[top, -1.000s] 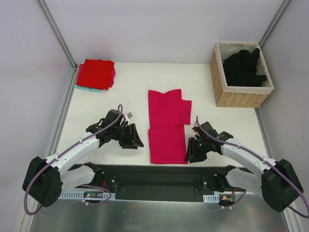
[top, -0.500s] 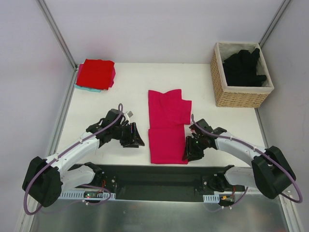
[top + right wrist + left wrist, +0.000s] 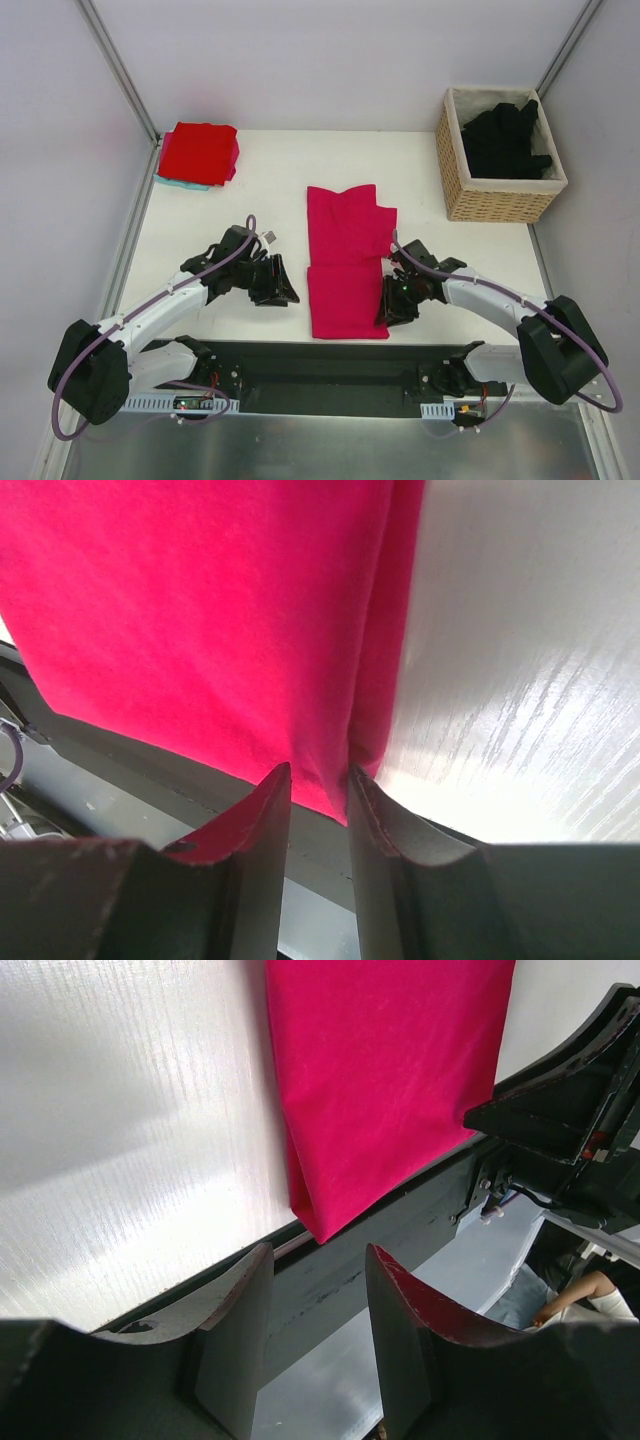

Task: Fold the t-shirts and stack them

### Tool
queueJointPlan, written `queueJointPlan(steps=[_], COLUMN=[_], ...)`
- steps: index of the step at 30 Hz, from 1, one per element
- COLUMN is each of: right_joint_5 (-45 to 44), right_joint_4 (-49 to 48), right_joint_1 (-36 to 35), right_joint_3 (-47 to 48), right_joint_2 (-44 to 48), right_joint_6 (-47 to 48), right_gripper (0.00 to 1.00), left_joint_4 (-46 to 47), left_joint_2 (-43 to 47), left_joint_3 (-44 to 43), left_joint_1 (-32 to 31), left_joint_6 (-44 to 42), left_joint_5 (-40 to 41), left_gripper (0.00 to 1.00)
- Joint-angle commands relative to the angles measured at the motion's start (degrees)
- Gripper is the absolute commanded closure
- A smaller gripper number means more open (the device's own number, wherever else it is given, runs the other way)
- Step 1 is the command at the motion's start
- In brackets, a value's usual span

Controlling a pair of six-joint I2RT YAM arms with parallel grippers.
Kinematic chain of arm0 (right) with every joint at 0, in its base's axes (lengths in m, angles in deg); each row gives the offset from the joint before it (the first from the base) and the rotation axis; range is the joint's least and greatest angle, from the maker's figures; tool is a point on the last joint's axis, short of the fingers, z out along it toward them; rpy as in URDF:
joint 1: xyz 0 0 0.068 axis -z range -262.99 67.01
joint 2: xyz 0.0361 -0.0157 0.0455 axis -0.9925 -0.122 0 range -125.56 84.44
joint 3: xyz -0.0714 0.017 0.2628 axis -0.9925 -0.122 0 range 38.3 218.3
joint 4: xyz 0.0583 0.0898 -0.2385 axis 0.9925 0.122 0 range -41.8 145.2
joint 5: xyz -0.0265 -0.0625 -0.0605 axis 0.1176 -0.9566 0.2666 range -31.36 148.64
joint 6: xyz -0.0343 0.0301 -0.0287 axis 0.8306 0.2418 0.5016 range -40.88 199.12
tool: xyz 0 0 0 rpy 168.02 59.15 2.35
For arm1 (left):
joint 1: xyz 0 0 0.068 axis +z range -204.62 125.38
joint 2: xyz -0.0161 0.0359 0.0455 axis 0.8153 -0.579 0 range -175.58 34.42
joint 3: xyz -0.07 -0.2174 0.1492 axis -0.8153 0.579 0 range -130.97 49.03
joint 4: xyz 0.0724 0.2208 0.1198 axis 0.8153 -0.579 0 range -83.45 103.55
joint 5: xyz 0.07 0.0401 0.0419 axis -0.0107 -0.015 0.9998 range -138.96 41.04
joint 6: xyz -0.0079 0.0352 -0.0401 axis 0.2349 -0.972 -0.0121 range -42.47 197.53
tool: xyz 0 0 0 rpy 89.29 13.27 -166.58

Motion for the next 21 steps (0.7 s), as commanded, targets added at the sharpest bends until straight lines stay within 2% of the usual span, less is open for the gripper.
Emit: queueJointPlan(steps=[1,8,15,21], right_joint_5=[0.11,-2.27,-2.62,-1.04], right_joint_4=[3.33,6.59,6.24,3.08], right_joint_1=[0.42,0.69,1.21,1.3], right_joint_3=[3.61,2.92,0.63,-3.93], right_joint_2=[-0.37,2.17,5.25,5.52], right_joint_6=[1.79,2.06,-0.14,-2.25], right_gripper=[0.69,0.67,0.59,0.58], left_joint_4=[1.23,1.32,1.32,1.23], left_joint_2=[-0.1,-0.27,-0.45,-0.45], left_joint_3=[0.22,-0.39,-0.57,-1.09], left_joint_1=[-1.01,-1.1,-1.1,-1.1], left_joint_6=[0.33,-0.46,-1.34,-2.04], left_joint_5=[0.01,-0.25,-1.05,-1.4], left_gripper=[0.59,0.59,0.59,0.59])
